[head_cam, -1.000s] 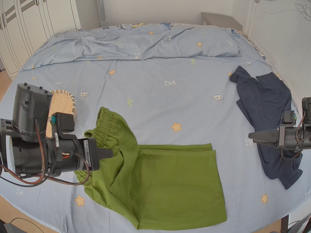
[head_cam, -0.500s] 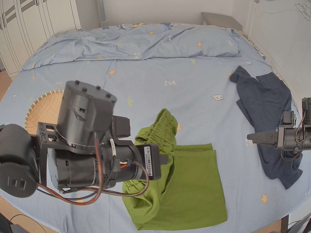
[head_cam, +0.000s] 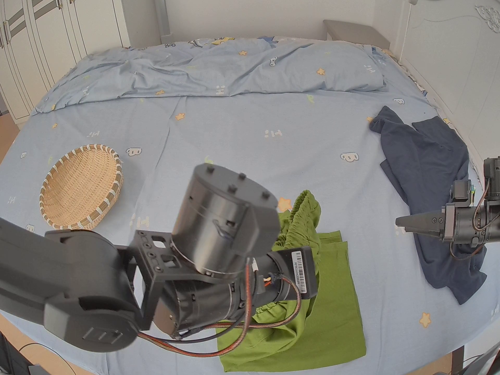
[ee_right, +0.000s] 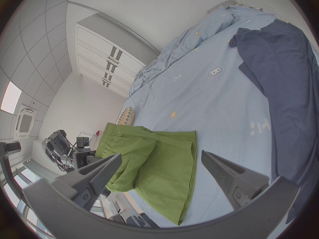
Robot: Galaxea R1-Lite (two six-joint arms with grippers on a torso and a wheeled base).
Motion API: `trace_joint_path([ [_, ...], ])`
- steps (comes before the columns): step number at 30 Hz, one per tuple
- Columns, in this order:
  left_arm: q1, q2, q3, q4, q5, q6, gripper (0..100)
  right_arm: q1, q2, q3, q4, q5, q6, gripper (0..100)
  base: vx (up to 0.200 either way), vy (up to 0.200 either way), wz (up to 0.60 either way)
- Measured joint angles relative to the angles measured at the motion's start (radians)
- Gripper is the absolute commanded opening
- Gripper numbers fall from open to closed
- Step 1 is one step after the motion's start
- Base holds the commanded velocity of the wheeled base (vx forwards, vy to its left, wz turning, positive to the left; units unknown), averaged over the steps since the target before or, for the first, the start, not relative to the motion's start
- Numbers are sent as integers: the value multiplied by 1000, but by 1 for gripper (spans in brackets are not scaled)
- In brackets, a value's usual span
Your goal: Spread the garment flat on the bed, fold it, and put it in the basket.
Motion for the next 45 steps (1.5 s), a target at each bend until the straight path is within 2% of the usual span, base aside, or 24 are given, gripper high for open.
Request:
trace_joint_path([
  [6, -27, 37, -10, -25, 4, -46, 0, 1, 8, 0, -2, 0, -3, 100, 0, 0, 0],
  [7, -31, 43, -11, -31, 4, -47, 100, 0, 10, 0, -2, 0, -3, 100, 0, 0, 0],
  [13, -56, 74, -13, -117, 4, -56, 100, 0, 14, 0, -3, 0, -4, 100, 0, 0, 0],
  [18, -67, 97, -8, -199, 2, -106, 100, -2, 16, 0, -3, 0, -5, 100, 0, 0, 0],
  [25, -72, 108, 2, -246, -4, -169, 100, -1, 16, 0, -4, 0, -5, 100, 0, 0, 0],
  [30, -51, 107, 16, -244, -11, -179, 100, -1, 16, 0, -4, 0, -4, 100, 0, 0, 0],
  [34, 31, 99, 49, -241, -79, -183, 100, 3, 15, 0, -3, 1, -2, 100, 0, 0, 0],
  [38, 186, 79, 108, -243, -244, -187, 100, 37, 11, 7, -3, 2, 2, 100, 0, 0, 0],
  [41, 303, 66, 166, -246, -370, -186, 100, 104, 6, 16, -2, -1, 11, 100, 0, 0, 0],
  [45, 414, 60, 245, -265, -476, -179, 100, 225, 6, 35, -5, -30, 21, 100, 0, 0, 0],
])
